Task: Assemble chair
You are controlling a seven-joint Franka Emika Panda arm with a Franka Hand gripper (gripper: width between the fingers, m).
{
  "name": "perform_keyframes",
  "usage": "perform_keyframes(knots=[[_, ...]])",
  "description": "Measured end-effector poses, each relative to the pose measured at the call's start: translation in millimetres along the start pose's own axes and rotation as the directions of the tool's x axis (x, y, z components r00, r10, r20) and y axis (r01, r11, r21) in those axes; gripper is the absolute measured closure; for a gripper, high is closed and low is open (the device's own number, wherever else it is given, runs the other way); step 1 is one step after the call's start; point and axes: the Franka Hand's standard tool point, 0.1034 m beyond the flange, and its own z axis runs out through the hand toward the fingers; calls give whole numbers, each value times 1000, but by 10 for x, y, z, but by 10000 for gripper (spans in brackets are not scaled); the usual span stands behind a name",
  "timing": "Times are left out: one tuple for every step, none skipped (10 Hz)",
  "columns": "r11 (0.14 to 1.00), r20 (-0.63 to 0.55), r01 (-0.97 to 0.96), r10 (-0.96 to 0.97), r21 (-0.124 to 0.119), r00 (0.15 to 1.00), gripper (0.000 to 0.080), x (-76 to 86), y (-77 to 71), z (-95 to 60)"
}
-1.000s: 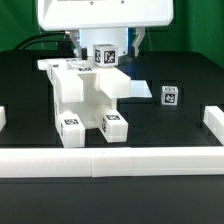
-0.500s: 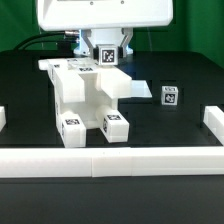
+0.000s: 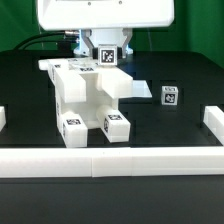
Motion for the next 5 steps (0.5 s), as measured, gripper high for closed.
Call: perform_keyframes(knots=[[999, 0, -32, 32, 1, 999, 517, -7, 9, 4], [993, -4, -115, 115, 10, 993, 517, -6, 16, 5], [983, -3, -184, 184, 14, 983, 517, -7, 18, 5], [952, 2, -307, 307, 13, 952, 517, -13, 17, 8], [926, 3, -376, 376, 13, 927, 517, -13, 20, 9]])
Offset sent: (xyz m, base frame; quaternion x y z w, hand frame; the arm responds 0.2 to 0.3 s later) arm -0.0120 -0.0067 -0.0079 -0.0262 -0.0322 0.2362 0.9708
